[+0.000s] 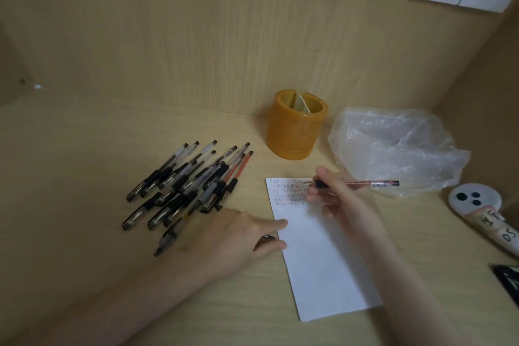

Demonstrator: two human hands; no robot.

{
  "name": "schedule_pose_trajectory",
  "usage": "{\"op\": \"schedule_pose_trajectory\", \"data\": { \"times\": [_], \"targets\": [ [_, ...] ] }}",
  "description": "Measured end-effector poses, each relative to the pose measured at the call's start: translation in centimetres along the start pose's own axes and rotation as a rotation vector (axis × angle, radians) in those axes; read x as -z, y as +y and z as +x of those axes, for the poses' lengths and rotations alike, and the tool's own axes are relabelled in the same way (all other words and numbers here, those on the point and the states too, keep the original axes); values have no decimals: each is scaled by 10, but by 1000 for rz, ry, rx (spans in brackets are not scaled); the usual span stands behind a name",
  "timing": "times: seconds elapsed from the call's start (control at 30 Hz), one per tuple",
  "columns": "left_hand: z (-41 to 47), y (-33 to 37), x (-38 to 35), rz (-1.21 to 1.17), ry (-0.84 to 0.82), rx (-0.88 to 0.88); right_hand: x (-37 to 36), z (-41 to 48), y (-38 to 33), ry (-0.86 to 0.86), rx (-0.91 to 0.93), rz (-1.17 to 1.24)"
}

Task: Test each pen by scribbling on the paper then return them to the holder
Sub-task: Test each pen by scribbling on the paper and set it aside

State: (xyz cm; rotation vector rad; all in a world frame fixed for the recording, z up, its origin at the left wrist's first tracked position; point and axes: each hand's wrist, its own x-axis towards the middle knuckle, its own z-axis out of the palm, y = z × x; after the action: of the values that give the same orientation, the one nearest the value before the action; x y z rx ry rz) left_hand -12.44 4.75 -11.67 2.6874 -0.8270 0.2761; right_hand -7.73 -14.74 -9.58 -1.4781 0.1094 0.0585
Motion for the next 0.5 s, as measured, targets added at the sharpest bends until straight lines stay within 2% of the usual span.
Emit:
{"op": "schedule_pose_trajectory", "data": {
  "times": [0.07,0.27,0.5],
  "targets": [
    [3,-3,-5,6,46,-29,-9,3,2,36,72,-106],
    [4,5,-2,-100,1,38,-36,14,14,104,230,-354],
    [6,5,-4,-111,-51,142,-36,11,35,150,267,-405]
  ]
}}
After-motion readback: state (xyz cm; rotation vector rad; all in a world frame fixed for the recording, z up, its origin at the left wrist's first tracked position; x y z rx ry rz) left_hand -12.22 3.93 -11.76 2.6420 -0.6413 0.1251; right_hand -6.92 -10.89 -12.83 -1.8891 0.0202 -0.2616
